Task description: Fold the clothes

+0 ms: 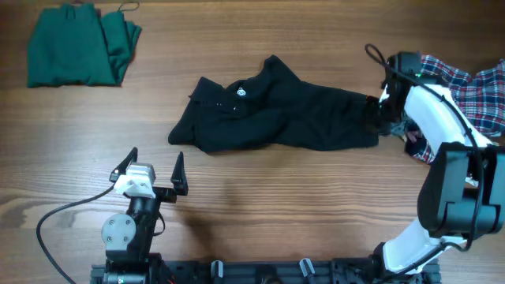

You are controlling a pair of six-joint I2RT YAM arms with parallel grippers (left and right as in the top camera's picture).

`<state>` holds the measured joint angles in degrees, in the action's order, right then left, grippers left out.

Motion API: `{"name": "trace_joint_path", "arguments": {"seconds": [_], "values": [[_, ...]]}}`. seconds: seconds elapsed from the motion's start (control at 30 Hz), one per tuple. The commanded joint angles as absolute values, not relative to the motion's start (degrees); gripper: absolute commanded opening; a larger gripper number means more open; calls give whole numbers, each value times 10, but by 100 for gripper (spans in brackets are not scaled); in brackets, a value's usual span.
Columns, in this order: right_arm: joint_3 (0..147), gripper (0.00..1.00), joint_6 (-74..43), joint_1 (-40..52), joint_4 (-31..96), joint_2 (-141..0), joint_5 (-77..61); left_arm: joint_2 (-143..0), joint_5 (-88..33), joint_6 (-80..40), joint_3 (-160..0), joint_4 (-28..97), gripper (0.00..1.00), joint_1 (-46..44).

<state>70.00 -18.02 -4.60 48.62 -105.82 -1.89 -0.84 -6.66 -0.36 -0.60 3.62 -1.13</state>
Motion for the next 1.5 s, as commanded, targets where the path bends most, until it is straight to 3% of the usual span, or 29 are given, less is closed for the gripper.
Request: {"name": "trace_joint_path", "arguments": {"seconds": [0.0, 0.33, 0.43, 0.53, 0.93, 1.23, 1.47], "values": [[690, 4, -180, -44, 469, -1066, -29, -4, -61, -9, -3, 39, 100, -14], [762, 4, -180, -44, 506, -1022, -104, -4, -62, -10, -3, 39, 100, -14], [766, 4, -180, -44, 512, -975, -142, -5, -143, -11, -3, 26, 100, -14], [766, 4, -179, -44, 515, -933, -177, -11, -176, -89, -3, 29, 100, -14], [766, 4, -200, -44, 448, -640, -322, -134, -176, -148, -3, 25, 100, -14], [766, 4, -244, -44, 420, -555, -327, -182, -294, -364, -3, 20, 100, -14], [766, 4, -245, -44, 420, -577, -365, -187, -281, -502, -3, -30, 100, -14]]}}
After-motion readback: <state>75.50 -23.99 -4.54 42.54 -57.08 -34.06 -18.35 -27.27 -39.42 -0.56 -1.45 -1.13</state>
